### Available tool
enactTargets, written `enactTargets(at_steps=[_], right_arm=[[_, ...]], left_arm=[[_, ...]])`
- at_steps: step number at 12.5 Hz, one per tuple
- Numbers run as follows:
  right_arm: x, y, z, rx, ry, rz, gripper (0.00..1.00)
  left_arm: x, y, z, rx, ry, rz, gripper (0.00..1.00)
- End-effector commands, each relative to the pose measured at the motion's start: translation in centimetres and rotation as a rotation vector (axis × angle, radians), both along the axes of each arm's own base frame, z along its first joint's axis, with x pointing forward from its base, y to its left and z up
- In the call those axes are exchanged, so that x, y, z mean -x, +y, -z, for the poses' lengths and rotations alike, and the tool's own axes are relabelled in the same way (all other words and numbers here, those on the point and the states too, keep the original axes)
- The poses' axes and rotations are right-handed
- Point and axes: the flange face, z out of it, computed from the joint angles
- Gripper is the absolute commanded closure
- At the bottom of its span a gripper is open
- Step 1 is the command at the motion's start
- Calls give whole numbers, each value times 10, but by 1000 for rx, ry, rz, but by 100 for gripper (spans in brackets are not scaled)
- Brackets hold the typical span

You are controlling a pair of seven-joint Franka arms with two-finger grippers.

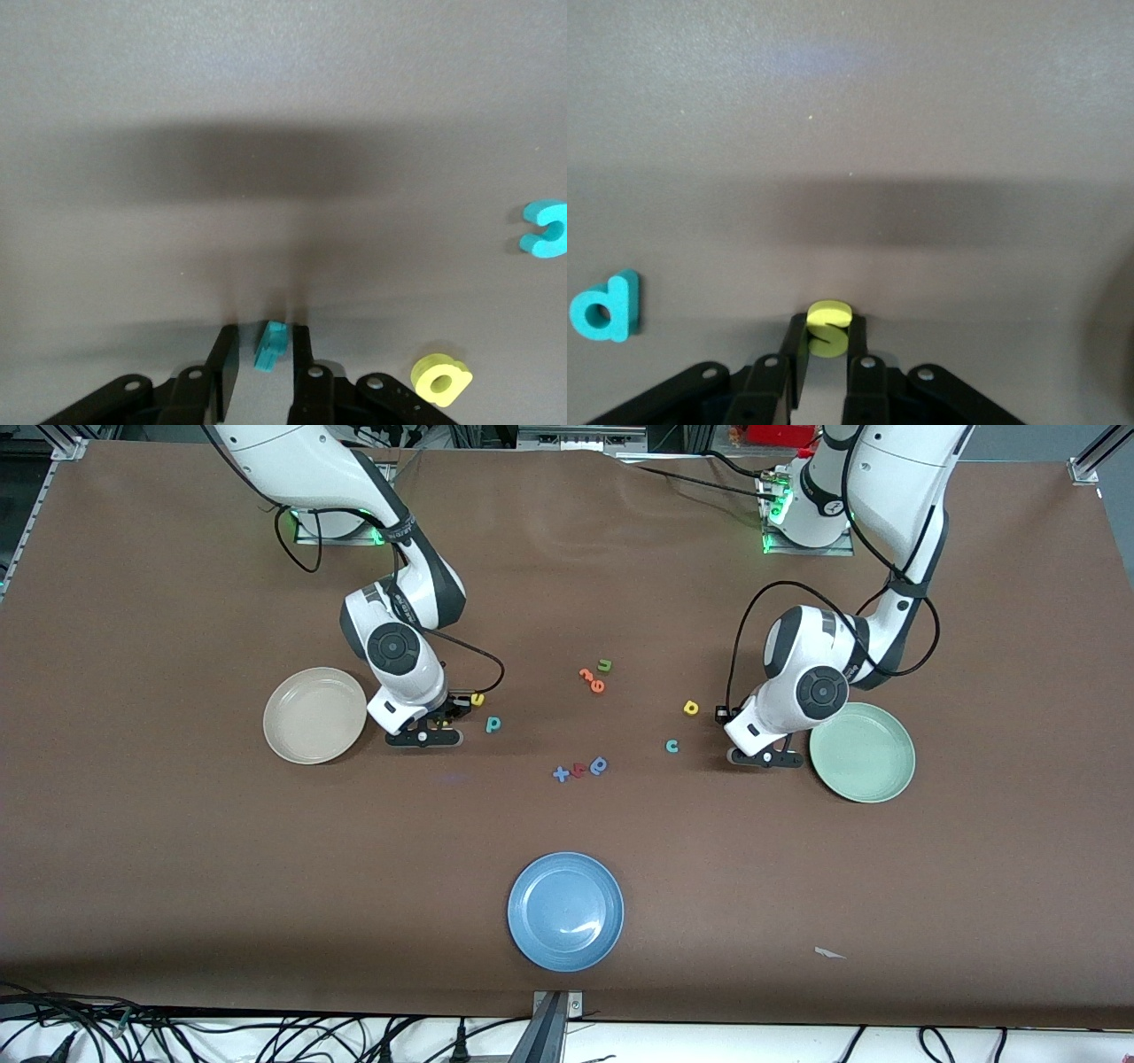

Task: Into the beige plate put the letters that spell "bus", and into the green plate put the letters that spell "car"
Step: 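Place the yellow s in the cream plate while the left gripper grasps teal i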

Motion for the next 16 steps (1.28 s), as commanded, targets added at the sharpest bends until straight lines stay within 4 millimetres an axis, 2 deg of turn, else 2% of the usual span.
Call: enactTargets(at_steps=[1, 2, 4, 6, 7, 9, 10, 11, 12, 13, 14, 15, 16], right_arm=[[-6, -3, -29, -1, -18, -12, 80], [-12, -8, -42, 8, -7, -16, 80], [-27, -41, -57, 38, 26, -61, 80], [-41, -95, -65, 61, 69, -147, 80], [-43, -121, -68, 66, 106, -185, 80], [-42, -165, -65, 79, 181, -207, 80], [-35, -179, -59, 76, 206, -195, 78], [-25, -189, -46, 62, 224, -167, 77], [-22, -193, -39, 51, 212, -151, 67], [-22, -194, -35, 49, 210, -147, 51], [-22, -196, -35, 49, 211, -143, 34], [-24, -195, -40, 47, 205, -142, 0], [-27, -192, -46, 43, 194, -140, 0]], left_arm=[[-4, -6, -2, -16, -17, -3, 68], [-5, -6, 0, -17, -15, -4, 68], [-11, -9, 2, -21, -20, -21, 68], [-11, -9, 1, -21, -22, -21, 68], [-12, -8, 2, -21, -21, -21, 73], [-12, -6, 1, -22, -19, -27, 93], [-12, -5, 1, -22, -14, -28, 100], [-12, -5, 1, -23, -10, -27, 100], [-13, -3, -4, -21, -15, -30, 100], [-16, -2, -10, -18, -22, -36, 100], [-17, 1, -25, -14, -19, -37, 100], [-19, 12, -43, -12, 7, -44, 100], [-23, 32, -69, -1, 32, -51, 100]])
